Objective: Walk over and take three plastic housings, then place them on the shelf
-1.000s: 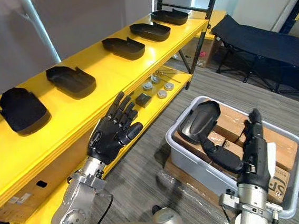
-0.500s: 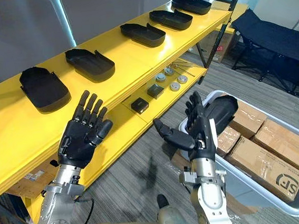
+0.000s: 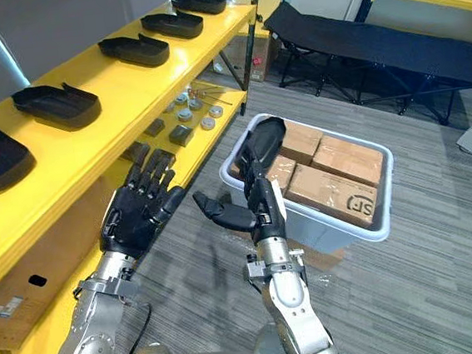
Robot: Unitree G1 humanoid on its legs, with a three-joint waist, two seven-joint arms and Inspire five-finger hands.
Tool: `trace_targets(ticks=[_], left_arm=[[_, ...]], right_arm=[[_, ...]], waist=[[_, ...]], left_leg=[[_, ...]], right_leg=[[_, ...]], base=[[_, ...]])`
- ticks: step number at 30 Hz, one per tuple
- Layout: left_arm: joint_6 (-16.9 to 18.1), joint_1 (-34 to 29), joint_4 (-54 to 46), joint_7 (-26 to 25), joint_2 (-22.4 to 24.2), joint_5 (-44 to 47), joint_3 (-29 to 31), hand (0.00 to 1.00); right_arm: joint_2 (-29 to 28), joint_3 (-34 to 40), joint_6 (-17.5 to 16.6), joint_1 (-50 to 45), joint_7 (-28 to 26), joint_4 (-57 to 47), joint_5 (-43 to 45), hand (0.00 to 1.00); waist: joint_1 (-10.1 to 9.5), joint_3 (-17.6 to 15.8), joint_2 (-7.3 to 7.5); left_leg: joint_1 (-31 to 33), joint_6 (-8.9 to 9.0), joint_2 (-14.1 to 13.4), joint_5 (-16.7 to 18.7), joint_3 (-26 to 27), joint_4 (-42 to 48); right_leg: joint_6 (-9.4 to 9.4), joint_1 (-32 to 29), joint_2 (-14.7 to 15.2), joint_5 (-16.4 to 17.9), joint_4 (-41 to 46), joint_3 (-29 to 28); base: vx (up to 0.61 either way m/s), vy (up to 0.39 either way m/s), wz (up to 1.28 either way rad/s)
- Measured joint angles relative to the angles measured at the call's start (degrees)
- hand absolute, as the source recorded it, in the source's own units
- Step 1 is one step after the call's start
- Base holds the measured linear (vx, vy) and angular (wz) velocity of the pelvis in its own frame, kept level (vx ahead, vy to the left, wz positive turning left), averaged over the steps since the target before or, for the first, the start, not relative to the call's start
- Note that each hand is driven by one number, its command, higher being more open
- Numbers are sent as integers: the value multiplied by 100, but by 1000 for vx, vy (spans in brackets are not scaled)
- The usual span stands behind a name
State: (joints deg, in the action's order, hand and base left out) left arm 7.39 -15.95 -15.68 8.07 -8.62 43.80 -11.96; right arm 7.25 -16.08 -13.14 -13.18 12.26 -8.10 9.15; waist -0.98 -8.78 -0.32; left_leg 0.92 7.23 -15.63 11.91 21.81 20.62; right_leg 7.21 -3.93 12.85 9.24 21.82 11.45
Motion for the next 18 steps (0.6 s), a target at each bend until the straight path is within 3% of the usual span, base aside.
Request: trace_targets(ticks=[1,2,4,7,9,11,13,14,15,16,17,18], left_arm=[[-6,-6,90,8,123,119,-19,100],[-25,-27,139,5,195,121,-51,100],[-48,-103,235,65,278,270,-164,100],[-52,-181,268,365,287,389,-169,100],[-49,-222,268,486,271,391,-150,100],[-46,-263,259,648,277,393,-156,100],[-41,-271,241,740,302,388,-167,100],[-40,-264,238,763,307,387,-168,100],[-41,-247,237,818,324,385,-172,100],[-48,-238,237,882,305,366,-169,100],[-54,-229,237,884,304,329,-157,100],[-56,-222,235,883,254,277,-114,100]], right_arm=[[115,152,14,-53,-7,28,-73,100],[186,237,36,-111,-17,62,-113,100],[362,567,77,-453,-131,67,-104,100],[550,1142,77,-898,-447,36,-85,100],[602,1230,78,-1038,-468,34,-73,100],[632,1206,144,-1060,-466,-61,77,100],[640,1185,152,-1050,-435,-169,80,100],[640,1189,152,-1039,-408,-178,80,100],[633,1188,156,-1013,-318,-176,81,100],[595,1205,159,-1009,-223,-168,78,100],[541,1207,164,-1008,-162,-145,83,100],[405,1224,171,-1025,-78,-134,126,100]], waist=[[19,-47,-168],[104,-54,-223],[280,-66,-220],[447,-84,-182],[442,-107,-152],[365,-85,-196],[298,-18,-305],[299,5,-338],[305,29,-383],[306,51,-430],[298,25,-378],[289,-44,-232]], left_leg=[[29,151,-171,-105,-52,-166],[39,123,-238,-226,-113,-235],[-66,5,-312,-513,-296,-465],[-20,-370,-304,-816,-485,-373],[-54,-380,-264,-972,-613,-280],[-258,-301,64,-811,-1280,-560],[-382,-341,355,-549,-1686,-896],[-435,-349,366,-492,-1676,-1005],[-528,-294,415,-375,-1670,-1248],[-540,-81,450,-212,-1611,-1307],[-549,-29,507,-204,-1554,-1281],[-589,-37,642,-199,-1451,-1244]], right_leg=[[21,146,-257,-124,-630,44],[-27,192,-409,-252,-804,78],[-167,307,-615,-333,-1032,65],[-303,318,-681,-366,-1103,-23],[-369,368,-695,-429,-1256,-244],[-401,389,-675,-652,-1564,-625],[-345,246,-702,-815,-1702,-897],[-299,194,-718,-862,-1733,-931],[-184,74,-743,-962,-1758,-1022],[-102,49,-715,-1109,-1880,-1092],[-60,53,-663,-1180,-1938,-1176],[14,94,-534,-1279,-2034,-1270]], base=[[-47,-325,-64],[-42,-292,-35],[-43,-226,-15],[-59,-144,-20],[-68,-43,-46],[-39,76,-77],[-69,137,-75],[-67,142,-64],[-49,174,-46],[-42,202,-47],[-46,273,-44],[-56,269,-38]])
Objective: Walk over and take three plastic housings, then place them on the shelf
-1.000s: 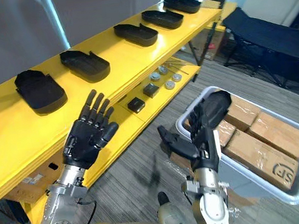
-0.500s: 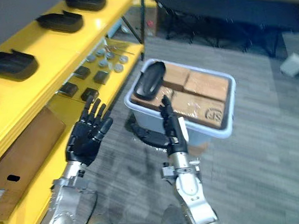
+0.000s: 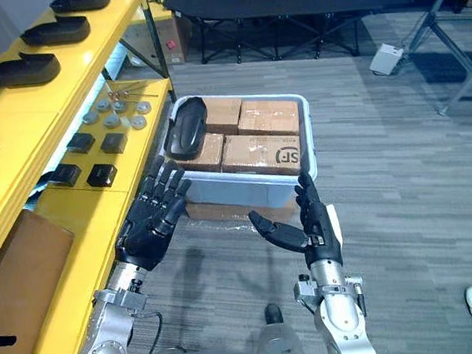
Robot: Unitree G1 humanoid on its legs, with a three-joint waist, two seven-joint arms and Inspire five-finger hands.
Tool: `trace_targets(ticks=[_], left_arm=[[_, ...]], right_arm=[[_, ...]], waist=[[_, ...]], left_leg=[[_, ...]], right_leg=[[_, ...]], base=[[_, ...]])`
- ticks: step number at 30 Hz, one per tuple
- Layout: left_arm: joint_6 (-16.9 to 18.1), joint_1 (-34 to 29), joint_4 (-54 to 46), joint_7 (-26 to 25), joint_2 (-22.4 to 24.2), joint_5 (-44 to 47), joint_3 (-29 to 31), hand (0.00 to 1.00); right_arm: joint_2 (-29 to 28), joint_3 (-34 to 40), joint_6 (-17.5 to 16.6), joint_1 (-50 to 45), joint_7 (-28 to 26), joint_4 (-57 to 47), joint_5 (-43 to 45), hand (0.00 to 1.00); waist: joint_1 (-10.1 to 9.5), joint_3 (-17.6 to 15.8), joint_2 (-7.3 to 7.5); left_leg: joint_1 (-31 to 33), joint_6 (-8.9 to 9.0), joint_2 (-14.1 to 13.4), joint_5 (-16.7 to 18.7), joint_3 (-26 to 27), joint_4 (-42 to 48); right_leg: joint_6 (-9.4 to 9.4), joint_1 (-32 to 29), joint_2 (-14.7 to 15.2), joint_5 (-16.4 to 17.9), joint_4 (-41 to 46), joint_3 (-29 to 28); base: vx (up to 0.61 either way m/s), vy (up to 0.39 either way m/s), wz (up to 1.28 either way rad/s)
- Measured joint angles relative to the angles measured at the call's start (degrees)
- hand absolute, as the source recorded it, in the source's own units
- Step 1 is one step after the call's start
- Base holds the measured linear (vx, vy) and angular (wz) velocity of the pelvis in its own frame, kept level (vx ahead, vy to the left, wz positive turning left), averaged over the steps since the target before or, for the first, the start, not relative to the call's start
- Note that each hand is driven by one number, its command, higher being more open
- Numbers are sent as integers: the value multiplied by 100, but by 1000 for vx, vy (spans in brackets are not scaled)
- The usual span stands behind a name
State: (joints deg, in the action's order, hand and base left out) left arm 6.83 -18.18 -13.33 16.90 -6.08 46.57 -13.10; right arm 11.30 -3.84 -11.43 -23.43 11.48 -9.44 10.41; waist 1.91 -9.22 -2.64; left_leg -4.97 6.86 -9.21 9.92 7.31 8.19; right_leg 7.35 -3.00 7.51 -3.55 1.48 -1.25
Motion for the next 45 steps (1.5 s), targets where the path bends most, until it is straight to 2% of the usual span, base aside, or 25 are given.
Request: trace_targets(ticks=[1,4,7,8,16,23,26,37,40,42,45], left_arm=[[-15,3,0,-6,-85,-3,45,100],[-69,77,-22,-267,-161,-59,197,100],[-69,146,-101,-564,-156,-69,403,100],[-57,226,-310,-877,58,-418,754,100],[-57,235,-297,-947,68,-623,837,100],[-71,240,177,-1513,70,-1607,1395,100],[-213,237,303,-1841,94,-1801,1480,100],[-217,300,391,-1879,331,-1759,1361,100],[-269,337,390,-1746,332,-1728,1327,100],[-366,446,390,-1710,326,-1671,1311,100],[-442,540,388,-1553,231,-1671,1274,100]], right_arm=[[-139,36,0,-15,54,28,76,100],[-443,232,-1,-22,146,216,125,100],[-544,345,-1,-37,305,466,121,100],[-697,638,53,-42,172,575,111,100],[-697,760,69,-34,132,576,120,100],[-700,1181,99,156,68,580,177,100],[-702,1188,114,208,-30,606,230,100],[-702,580,231,792,-138,700,403,100],[-685,487,307,1009,-112,720,400,100],[-651,489,347,1141,-61,783,391,100],[-682,458,358,1041,32,798,391,100]], waist=[[6,-18,135],[3,27,292],[1,30,294],[-4,96,307],[9,122,333],[0,150,273],[-5,143,259],[-39,134,253],[-59,-8,190],[-107,-122,172],[-164,-223,273]], left_leg=[[-34,-16,116,13,53,7],[-63,-108,280,125,256,130],[-28,-122,272,266,379,316],[166,-96,151,527,310,771],[262,-99,150,528,197,836],[357,-108,153,522,130,861],[360,-105,151,516,156,854],[241,-125,136,613,492,942],[255,-134,42,816,504,1282],[321,-197,-3,987,505,1544],[446,-241,-35,1133,542,1816]], right_leg=[[59,20,115,-76,-80,-61],[110,22,268,-219,-186,-77],[89,32,266,-312,-291,-55],[64,150,185,-411,-455,2],[64,151,194,-412,-456,108],[48,135,207,-424,-456,233],[37,114,201,-440,-455,230],[-44,37,165,-600,-452,269],[-62,71,99,-584,-324,260],[-171,-74,57,-497,-16,258],[-379,-424,55,-352,625,452]], base=[[-61,247,-34],[-40,162,-31],[-22,62,-27],[-12,15,-5],[-13,6,6],[-32,15,7],[-20,10,-4],[-35,16,-17],[-61,40,-13],[-97,66,-22],[-118,58,-18]])
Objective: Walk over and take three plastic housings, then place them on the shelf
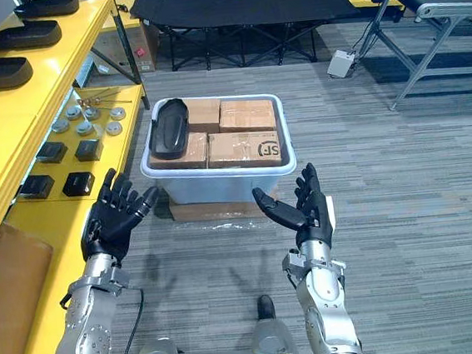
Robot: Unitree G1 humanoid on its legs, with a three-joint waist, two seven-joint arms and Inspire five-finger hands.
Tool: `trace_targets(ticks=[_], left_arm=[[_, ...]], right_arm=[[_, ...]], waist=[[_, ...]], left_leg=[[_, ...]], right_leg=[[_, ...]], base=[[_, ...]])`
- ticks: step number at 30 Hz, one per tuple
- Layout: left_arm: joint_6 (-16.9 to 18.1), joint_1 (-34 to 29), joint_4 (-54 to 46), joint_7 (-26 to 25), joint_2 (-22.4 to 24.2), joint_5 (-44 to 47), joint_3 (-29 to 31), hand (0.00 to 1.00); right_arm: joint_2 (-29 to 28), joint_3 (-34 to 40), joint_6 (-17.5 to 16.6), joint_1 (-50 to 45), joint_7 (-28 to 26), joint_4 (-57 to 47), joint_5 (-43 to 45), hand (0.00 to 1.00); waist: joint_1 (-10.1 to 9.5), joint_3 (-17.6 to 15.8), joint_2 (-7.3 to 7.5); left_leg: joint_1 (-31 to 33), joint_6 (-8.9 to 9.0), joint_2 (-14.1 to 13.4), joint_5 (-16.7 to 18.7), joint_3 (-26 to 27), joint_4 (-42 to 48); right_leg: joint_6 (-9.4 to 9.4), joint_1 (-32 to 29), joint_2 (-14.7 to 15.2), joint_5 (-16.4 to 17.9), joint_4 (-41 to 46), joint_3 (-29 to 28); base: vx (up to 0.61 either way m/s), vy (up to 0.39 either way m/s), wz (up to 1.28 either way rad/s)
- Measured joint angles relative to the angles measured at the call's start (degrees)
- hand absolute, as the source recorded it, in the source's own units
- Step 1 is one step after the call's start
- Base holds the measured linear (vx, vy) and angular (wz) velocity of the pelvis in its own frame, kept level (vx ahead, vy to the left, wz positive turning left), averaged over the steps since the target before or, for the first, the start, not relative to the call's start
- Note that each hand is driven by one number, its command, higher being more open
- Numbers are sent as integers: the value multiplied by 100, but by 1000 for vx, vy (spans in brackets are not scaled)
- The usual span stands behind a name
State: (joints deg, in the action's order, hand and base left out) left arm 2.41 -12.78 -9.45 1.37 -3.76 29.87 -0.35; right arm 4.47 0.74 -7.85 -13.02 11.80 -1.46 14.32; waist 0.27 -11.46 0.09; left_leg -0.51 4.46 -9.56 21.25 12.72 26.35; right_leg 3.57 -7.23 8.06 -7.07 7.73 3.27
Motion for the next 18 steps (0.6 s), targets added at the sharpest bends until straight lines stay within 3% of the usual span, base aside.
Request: trace_targets(ticks=[2,4,5,8,11,13,16,18], left_arm=[[-5,-3,-1,40,-200,-1,-163,100],[-5,20,-2,56,-336,0,-213,100],[-5,60,-2,54,-368,0,-282,100],[-1,186,-2,52,-409,7,-475,100],[3,209,-2,52,-405,152,-692,100],[23,203,-2,53,-406,188,-803,100],[153,171,-1,59,-446,673,-943,100],[178,3,26,192,-456,1015,-944,100]], right_arm=[[-26,-14,0,-249,-12,-2,1,100],[-25,10,-1,-370,-18,-4,1,100],[-26,60,-2,-401,-35,-4,2,100],[-25,268,-6,-482,-145,0,23,100],[-25,334,-32,-655,-383,-116,25,100],[-28,301,-37,-799,-597,-248,19,100],[-26,248,-38,-888,-710,-539,-54,100],[6,245,-94,-926,-872,-587,-43,100]], waist=[[13,-43,92],[78,-34,120],[147,-75,107],[181,-206,7],[221,-260,-1],[301,-282,29],[296,-291,106],[299,-193,113]], left_leg=[[35,-62,-17,84,20,172],[202,-102,-30,127,-4,311],[279,-116,-56,154,-19,392],[305,-60,-125,209,-42,553],[304,-34,-177,224,-150,619],[284,49,-188,279,-385,637],[176,103,-191,326,-726,568],[-55,-30,-239,231,-836,101]], right_leg=[[4,40,8,0,-51,-5],[153,25,34,-108,-239,-25],[243,16,47,-176,-310,-38],[267,23,35,-194,-234,-125],[266,81,-21,-180,-129,-178],[214,234,-31,-22,-72,-193],[430,151,13,767,692,-89],[260,119,-48,1181,1048,134]], base=[[-69,88,-9],[-23,91,1],[-9,88,5],[-4,105,1],[2,62,18],[12,16,52],[53,-89,58],[142,-207,45]])
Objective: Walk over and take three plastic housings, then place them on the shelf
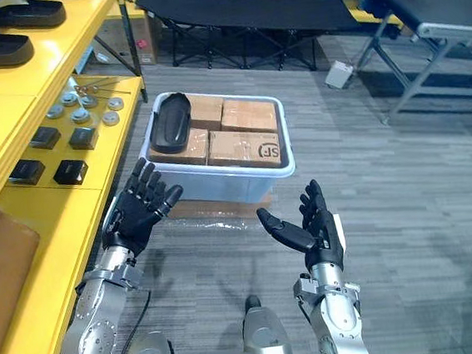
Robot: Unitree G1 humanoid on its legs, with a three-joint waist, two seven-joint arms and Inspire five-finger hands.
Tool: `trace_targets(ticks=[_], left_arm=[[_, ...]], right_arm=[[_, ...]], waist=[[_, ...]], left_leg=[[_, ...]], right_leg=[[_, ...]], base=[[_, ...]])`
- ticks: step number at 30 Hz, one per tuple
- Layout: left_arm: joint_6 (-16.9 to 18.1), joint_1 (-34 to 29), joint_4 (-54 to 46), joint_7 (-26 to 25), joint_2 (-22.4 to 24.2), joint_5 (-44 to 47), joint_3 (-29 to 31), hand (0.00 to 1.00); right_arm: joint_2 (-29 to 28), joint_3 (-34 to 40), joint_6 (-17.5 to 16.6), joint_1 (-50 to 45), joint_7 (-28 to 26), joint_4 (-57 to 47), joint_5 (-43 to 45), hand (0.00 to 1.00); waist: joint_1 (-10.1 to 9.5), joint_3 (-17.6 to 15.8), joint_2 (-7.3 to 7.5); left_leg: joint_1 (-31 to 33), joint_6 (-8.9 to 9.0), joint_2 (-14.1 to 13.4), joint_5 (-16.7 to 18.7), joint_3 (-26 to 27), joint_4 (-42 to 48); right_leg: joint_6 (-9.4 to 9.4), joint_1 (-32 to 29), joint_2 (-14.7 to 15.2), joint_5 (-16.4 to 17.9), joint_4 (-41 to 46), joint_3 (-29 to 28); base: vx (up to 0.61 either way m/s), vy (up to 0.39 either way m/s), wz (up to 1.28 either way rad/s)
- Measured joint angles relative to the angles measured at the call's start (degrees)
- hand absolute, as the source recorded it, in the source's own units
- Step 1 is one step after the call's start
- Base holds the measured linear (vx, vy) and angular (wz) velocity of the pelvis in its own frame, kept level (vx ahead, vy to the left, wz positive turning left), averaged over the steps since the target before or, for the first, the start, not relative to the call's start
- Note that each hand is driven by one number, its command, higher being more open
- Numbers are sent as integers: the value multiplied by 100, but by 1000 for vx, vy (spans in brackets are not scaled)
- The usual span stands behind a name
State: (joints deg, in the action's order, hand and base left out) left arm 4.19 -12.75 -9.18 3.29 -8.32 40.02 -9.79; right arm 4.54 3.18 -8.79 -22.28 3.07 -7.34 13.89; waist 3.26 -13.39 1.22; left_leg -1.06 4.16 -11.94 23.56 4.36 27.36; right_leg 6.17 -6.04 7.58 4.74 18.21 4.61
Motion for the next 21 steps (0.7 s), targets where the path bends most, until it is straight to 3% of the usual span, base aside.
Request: trace_targets(ticks=[2,3,4,6,7,10,12,13,16,18,21], left_arm=[[69,-169,63,40,4,-13,7,100],[81,-166,195,57,20,-8,5,100],[67,-157,425,58,63,-6,9,100],[44,-195,700,59,126,-10,-21,100],[46,-250,708,84,126,-14,-69,100],[78,-274,486,109,124,-26,-51,100],[75,-369,280,161,129,-26,-43,100],[68,-393,244,283,130,-116,-46,100],[66,-268,188,379,-40,-259,-49,100],[70,-137,183,328,-131,-266,-49,100],[70,-17,163,311,-101,-267,-78,100]], right_arm=[[127,-28,-57,-18,-121,-8,3,100],[237,-26,-68,-9,-191,0,21,100],[412,-27,-71,42,-337,7,74,100],[628,-14,-96,46,-404,88,47,100],[681,70,-133,51,-294,108,42,100],[682,139,-349,140,83,165,249,100],[729,127,-476,194,277,319,332,100],[769,105,-490,217,412,385,336,100],[554,-8,-498,295,488,479,584,100],[298,-116,-502,268,479,438,560,100],[160,-170,-501,233,480,436,556,100]], waist=[[-1,138,-58],[-3,145,-151],[5,114,-256],[-20,54,-272],[-55,54,-287],[-181,48,-295],[-272,63,-376],[-308,90,-499],[-228,204,-182],[-135,225,-1],[-116,233,-6]], left_leg=[[-8,-86,-94,-375,22,64],[334,-284,-172,-621,-60,614],[696,-244,-254,-1076,-124,1306],[895,0,-226,-1072,-123,1734],[925,45,27,-899,-155,1381],[1262,85,570,-942,-440,303],[1283,27,630,-1673,-469,-265],[1201,113,614,-1985,-471,-339],[947,-53,922,-2071,-205,-944],[817,-135,1103,-2280,-91,-1442],[715,-138,1131,-2384,-60,-1743]], right_leg=[[-105,115,-97,115,-138,82],[-177,141,-192,157,-146,143],[-224,328,-206,119,-284,186],[-328,798,-185,118,-602,266],[-389,1109,-135,157,-800,295],[-404,1321,-34,271,-924,284],[-218,1326,-70,477,-703,133],[-122,1370,-144,644,-576,-1],[-73,1247,242,659,-554,-94],[83,1219,416,526,-764,-158],[88,1244,432,394,-944,-148]], base=[[244,-200,19],[205,-182,14],[339,-237,13],[331,-153,6],[201,-75,0],[209,15,-8],[163,123,-41],[158,168,-41],[154,145,-23],[94,84,-12],[36,30,-7]])
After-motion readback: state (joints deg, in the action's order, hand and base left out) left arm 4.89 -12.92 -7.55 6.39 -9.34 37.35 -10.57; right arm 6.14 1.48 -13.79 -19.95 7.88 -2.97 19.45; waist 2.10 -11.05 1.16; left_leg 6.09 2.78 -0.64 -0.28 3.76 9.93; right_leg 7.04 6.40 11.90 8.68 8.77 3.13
